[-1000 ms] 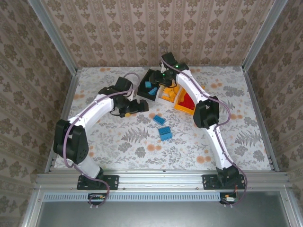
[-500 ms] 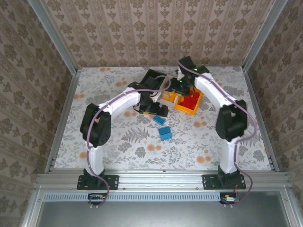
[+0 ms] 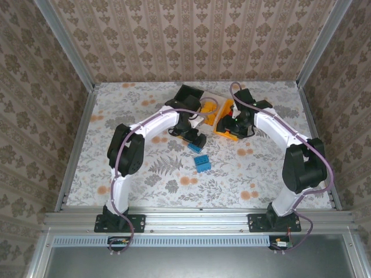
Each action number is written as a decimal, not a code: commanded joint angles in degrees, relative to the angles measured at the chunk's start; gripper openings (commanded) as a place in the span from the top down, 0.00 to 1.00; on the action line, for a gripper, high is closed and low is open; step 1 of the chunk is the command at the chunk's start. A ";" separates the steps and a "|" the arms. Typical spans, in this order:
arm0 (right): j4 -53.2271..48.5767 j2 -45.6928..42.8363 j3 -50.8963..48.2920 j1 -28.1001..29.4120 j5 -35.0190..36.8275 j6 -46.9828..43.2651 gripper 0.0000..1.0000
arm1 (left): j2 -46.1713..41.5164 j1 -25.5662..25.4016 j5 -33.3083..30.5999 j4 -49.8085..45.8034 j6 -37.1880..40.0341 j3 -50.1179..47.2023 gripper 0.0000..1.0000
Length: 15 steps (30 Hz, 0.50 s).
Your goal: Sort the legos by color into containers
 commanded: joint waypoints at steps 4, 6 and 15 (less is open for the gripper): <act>0.98 -3.20 -0.92 0.22 -0.98 0.12 0.39 | 3.68 -1.78 -2.81 -0.83 2.40 2.41 0.00; 0.87 -3.61 -1.39 0.18 -0.86 0.11 0.39 | 4.81 -2.16 -2.64 -0.72 2.20 3.37 0.00; 0.28 -5.21 -2.94 -0.18 -0.64 -0.48 0.39 | 7.89 -3.01 -3.99 -0.73 1.47 4.78 0.06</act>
